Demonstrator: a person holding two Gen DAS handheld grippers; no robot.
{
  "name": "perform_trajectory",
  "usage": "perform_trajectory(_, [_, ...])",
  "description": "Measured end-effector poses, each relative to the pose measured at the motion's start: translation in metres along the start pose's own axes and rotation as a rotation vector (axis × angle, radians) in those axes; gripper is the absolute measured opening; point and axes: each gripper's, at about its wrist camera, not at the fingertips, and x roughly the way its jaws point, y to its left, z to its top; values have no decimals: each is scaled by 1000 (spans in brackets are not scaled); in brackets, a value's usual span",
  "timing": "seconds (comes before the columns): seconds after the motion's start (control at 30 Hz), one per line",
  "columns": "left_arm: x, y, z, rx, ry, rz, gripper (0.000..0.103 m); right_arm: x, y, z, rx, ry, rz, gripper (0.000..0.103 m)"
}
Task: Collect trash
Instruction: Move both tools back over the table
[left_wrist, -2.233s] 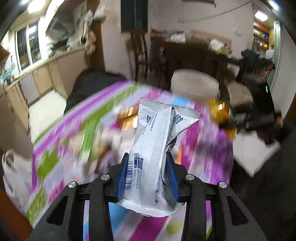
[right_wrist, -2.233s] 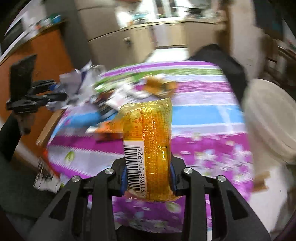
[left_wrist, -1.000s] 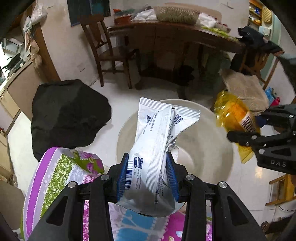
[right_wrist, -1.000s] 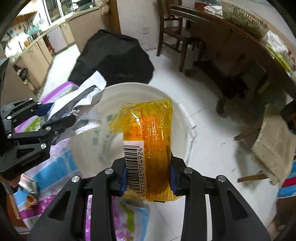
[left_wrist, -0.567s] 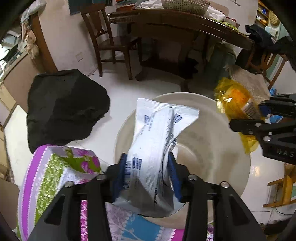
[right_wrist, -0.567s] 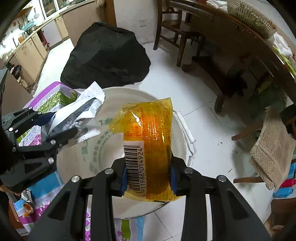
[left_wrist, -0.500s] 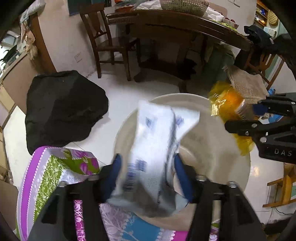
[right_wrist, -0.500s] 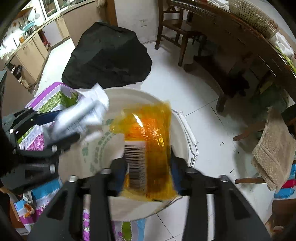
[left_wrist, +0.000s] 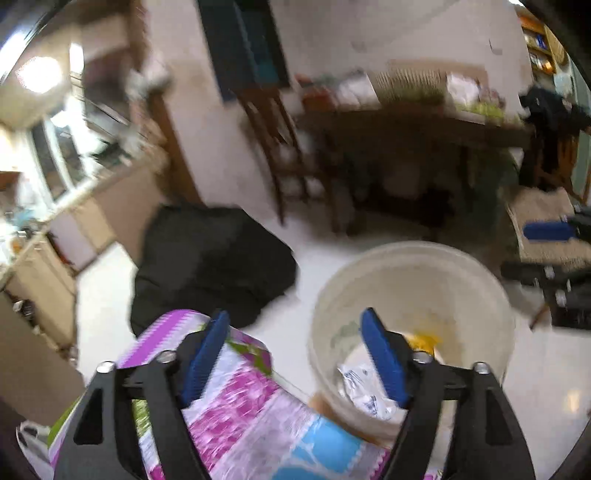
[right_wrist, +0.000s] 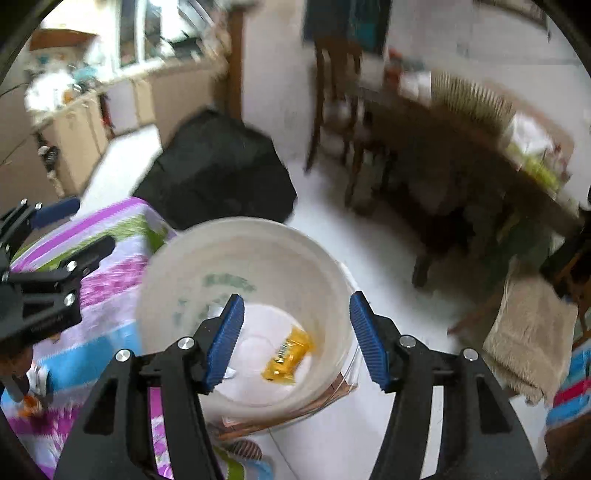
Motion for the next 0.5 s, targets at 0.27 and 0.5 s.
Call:
perform_trajectory(0.27, [-142,11,-46,-187,-218,121,97,-94,59,-89,-2,-237,123,74])
perform_trajectory(0.5, [-203,7,-66,-232,-304,185,97,-111,100,-121,-93,-280,83,77])
